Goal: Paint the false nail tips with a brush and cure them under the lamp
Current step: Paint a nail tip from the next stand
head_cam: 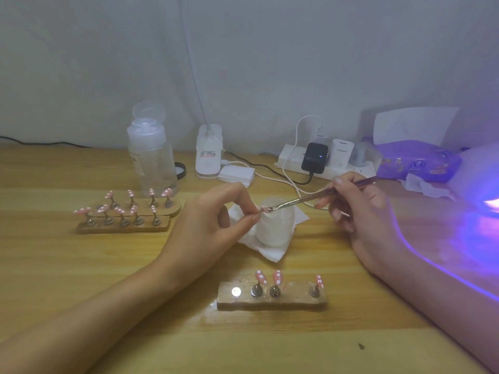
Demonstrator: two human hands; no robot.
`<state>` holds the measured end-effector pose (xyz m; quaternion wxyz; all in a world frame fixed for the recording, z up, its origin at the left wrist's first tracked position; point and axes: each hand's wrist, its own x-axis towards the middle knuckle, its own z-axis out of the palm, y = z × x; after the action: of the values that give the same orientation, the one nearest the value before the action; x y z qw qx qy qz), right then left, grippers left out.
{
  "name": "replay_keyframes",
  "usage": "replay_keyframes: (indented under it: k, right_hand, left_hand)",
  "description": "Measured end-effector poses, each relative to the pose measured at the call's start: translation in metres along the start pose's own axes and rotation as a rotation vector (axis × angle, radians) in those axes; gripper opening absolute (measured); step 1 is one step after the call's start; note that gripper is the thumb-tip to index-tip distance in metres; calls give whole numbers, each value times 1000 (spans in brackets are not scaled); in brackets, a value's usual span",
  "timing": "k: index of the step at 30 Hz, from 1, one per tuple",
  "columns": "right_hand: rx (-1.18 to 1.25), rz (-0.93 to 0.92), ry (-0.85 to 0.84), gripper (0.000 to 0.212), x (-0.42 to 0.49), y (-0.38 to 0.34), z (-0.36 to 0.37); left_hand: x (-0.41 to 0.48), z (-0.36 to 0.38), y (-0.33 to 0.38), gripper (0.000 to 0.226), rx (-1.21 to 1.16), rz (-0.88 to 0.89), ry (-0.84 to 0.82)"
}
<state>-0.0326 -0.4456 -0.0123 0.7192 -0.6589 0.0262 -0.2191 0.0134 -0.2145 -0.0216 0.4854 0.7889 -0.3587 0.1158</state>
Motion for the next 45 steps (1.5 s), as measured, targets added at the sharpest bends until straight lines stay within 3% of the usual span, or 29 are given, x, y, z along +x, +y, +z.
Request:
replay_keyframes:
  k: [13,17,36,41,45]
  right_hand:
    - [39,-20,-73,21,-1,-2,1]
    - [27,3,-10,25,0,0,-1]
    - [10,-36,-61,28,-1,-1,1]
    - [10,-12,5,26,-1,-1,-1]
    - [23,-45,-63,27,-2,-2,0]
  left_hand:
    - [0,1,1,16,-32,-28,-12]
    - [-1,1,1,16,-26,-29,-13]
    - [0,1,1,17,-14,-14,-29]
    - [0,1,1,18,-16,-15,-35]
    - [0,1,0,19,-14,-14,-37]
